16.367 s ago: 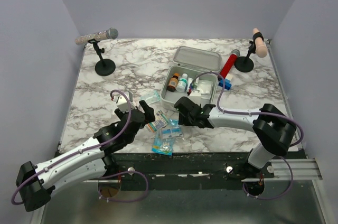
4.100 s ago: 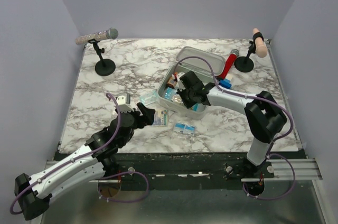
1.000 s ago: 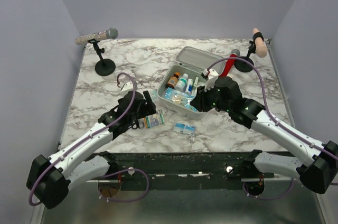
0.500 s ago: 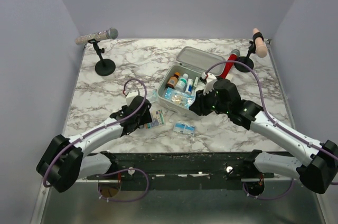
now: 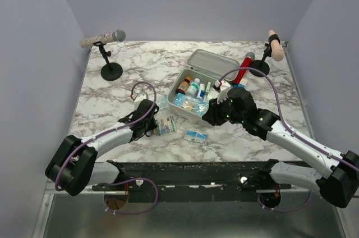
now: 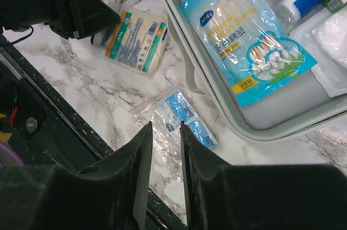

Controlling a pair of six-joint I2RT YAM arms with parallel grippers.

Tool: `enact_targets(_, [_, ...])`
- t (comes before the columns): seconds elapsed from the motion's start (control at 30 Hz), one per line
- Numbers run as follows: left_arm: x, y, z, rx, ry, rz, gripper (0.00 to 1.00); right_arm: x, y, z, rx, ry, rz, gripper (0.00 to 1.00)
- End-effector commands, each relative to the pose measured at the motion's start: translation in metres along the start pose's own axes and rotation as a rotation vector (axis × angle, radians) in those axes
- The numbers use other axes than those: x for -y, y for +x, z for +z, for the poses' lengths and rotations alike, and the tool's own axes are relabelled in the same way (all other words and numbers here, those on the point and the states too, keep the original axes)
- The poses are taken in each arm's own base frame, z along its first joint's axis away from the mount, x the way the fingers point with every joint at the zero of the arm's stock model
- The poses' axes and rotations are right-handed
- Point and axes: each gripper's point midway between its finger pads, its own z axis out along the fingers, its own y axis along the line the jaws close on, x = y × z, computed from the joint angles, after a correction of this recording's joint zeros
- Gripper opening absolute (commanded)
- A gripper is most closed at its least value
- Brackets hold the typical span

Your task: Organize the medicine kit

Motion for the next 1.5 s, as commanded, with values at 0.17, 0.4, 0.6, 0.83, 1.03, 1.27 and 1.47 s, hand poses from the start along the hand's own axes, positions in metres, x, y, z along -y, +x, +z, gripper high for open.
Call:
enact_targets(0.17, [0.010,0.008,0.003,-0.021,0.077,-0.009,0.13,0.001,0.001,-0.001,0.011,-0.002,-0.014,0.35])
enact_targets(0.4, [0.013,0.004,-0.007,0.010,0.112,-0.048,0.00,0.001,0.002,-0.001,0.007,0.002,-0.011,0.35])
enact_targets(0.6, [0.026,-0.029,-0.045,0.115,0.210,-0.125,0.00,0.001,-0.003,-0.004,0.015,0.011,-0.013,0.35])
enact_targets(0.83, [0.050,-0.066,-0.097,0.219,0.371,-0.135,0.00,0.003,-0.010,-0.006,0.021,0.028,-0.020,0.35])
enact_targets(1.03, [0.055,-0.120,-0.145,0.379,0.392,-0.152,0.00,0.000,-0.027,-0.018,0.069,0.040,-0.029,0.35])
enact_targets(1.27, [0.092,-0.161,-0.178,0.436,0.513,-0.112,0.00,0.003,-0.038,-0.027,0.098,0.072,-0.051,0.35])
enact_targets(1.47, [0.151,-0.170,-0.179,0.374,0.729,-0.095,0.00,0.004,-0.037,-0.036,0.119,0.077,-0.042,0.35])
